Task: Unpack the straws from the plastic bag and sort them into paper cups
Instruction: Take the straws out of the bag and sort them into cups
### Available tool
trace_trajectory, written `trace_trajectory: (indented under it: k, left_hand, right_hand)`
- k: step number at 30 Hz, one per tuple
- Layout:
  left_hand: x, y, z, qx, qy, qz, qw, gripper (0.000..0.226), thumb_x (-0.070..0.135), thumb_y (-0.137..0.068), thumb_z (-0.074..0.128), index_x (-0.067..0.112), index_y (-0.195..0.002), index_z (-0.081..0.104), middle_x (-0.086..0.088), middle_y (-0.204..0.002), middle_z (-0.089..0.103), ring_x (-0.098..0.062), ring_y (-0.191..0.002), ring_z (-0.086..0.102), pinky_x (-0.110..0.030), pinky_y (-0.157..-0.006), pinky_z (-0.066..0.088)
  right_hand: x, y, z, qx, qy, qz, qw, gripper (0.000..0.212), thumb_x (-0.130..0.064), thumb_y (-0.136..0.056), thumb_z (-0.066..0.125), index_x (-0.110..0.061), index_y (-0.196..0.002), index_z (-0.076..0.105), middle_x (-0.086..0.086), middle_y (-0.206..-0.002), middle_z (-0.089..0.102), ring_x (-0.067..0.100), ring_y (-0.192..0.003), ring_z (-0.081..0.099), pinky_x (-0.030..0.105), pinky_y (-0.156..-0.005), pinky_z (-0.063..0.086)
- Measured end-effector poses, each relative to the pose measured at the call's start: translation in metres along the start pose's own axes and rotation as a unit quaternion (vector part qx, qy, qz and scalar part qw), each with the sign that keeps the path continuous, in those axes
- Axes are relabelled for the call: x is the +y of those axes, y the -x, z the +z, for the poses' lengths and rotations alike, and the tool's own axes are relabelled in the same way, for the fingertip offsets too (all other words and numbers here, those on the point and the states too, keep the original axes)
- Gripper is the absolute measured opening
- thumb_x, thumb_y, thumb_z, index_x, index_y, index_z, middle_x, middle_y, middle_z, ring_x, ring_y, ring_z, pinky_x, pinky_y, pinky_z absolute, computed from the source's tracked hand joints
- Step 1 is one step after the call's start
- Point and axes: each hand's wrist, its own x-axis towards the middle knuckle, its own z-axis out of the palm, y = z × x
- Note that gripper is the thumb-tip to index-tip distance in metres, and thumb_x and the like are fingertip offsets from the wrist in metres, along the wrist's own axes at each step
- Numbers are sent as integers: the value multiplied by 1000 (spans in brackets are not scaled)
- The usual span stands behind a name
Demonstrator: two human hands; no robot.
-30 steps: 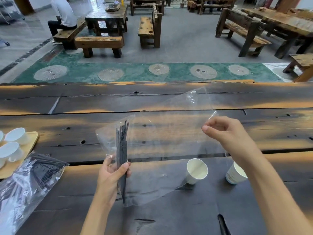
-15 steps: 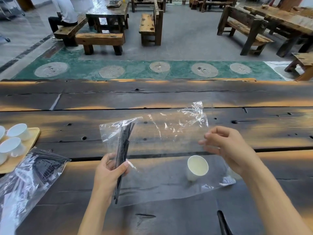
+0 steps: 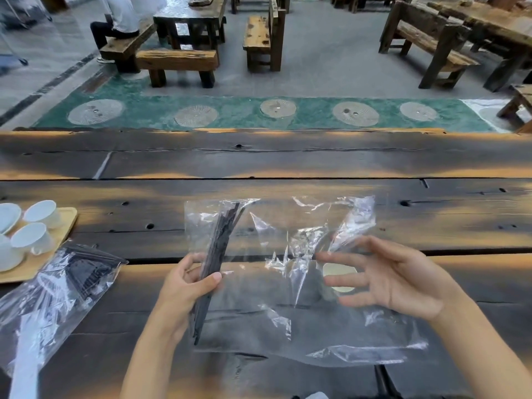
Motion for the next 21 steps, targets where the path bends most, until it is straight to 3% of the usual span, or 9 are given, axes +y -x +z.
trace_trajectory:
  k: [4, 6, 8, 11, 13, 15, 17, 18, 21]
  left_hand:
    - [-2, 0, -3, -20, 3, 7, 1000, 40, -1, -75, 80, 9, -109, 62, -20, -95, 74, -25, -80, 71, -31, -72, 59]
    - [-3, 0, -3, -22, 5, 12, 1000, 44, 6, -69, 81, 9, -109, 62, -18, -92, 73, -23, -78, 70, -32, -72, 58]
    - [-3, 1, -4, -24, 7, 16, 1000, 47, 11, -66, 81, 10, -109, 62, -16, -90, 73, -24, -78, 69, -36, -75, 55]
    - [-3, 3, -3, -39, 2, 18, 999, 59, 23, -59, 87, 11, -111, 61, -17, -89, 75, -24, -79, 69, -39, -77, 52]
    - [-1, 4, -3, -49, 2, 17, 999, 63, 27, -55, 91, 13, -109, 63, -17, -92, 75, -25, -79, 70, -41, -80, 53]
    - [1, 6, -2, -63, 7, 12, 998, 65, 30, -53, 94, 14, -108, 64, -16, -93, 75, -25, -79, 70, -45, -83, 53]
    - [4, 8, 0, -76, 3, 9, 997, 64, 26, -56, 91, 13, -112, 62, -15, -94, 75, -25, -80, 70, -48, -86, 51]
    - [5, 9, 1, -83, -3, 7, 997, 65, 24, -59, 90, 11, -115, 60, -15, -95, 75, -26, -82, 69, -49, -87, 51]
    - [6, 11, 5, -109, -11, 4, 994, 63, 17, -66, 86, 7, -121, 58, -17, -98, 74, -30, -86, 67, -49, -87, 51]
  right_hand:
    - [2, -1, 5, 3, 9, -24, 1000, 50, -1, -98, 47, -5, -147, 38, 35, -148, 37, 44, -96, 66, 51, -80, 57]
    - [5, 1, 8, 25, 21, -13, 999, 61, -4, -86, 67, -7, -144, 46, 35, -136, 50, 33, -84, 64, 35, -70, 59]
    - [8, 0, 12, 22, 17, -3, 1000, 63, -16, -85, 74, -9, -143, 49, 27, -122, 59, 30, -91, 59, 32, -78, 56]
    - [16, -3, 20, 13, 88, 5, 996, 54, -19, -86, 73, -2, -135, 57, 25, -119, 61, 33, -94, 63, 43, -83, 52]
    - [22, -4, 23, -17, 103, 3, 995, 46, -6, -90, 64, 7, -133, 53, 32, -142, 46, 51, -118, 53, 63, -91, 47]
    - [28, -9, 22, -62, 39, 10, 997, 45, 2, -99, 35, 11, -143, 34, 33, -158, 16, 60, -141, 19, 81, -103, 17]
    - [31, -11, 17, -73, 5, 31, 997, 50, -5, -103, 20, 0, -152, 22, 31, -161, 8, 57, -144, 10, 81, -105, 0]
    - [33, -14, 16, -78, 2, 38, 996, 49, -7, -104, 21, -6, -154, 23, 30, -161, 10, 57, -143, 18, 80, -107, 4]
    - [38, -24, 21, -123, 6, 41, 992, 54, -6, -101, 42, -14, -153, 29, 29, -157, 21, 50, -124, 52, 63, -100, 45]
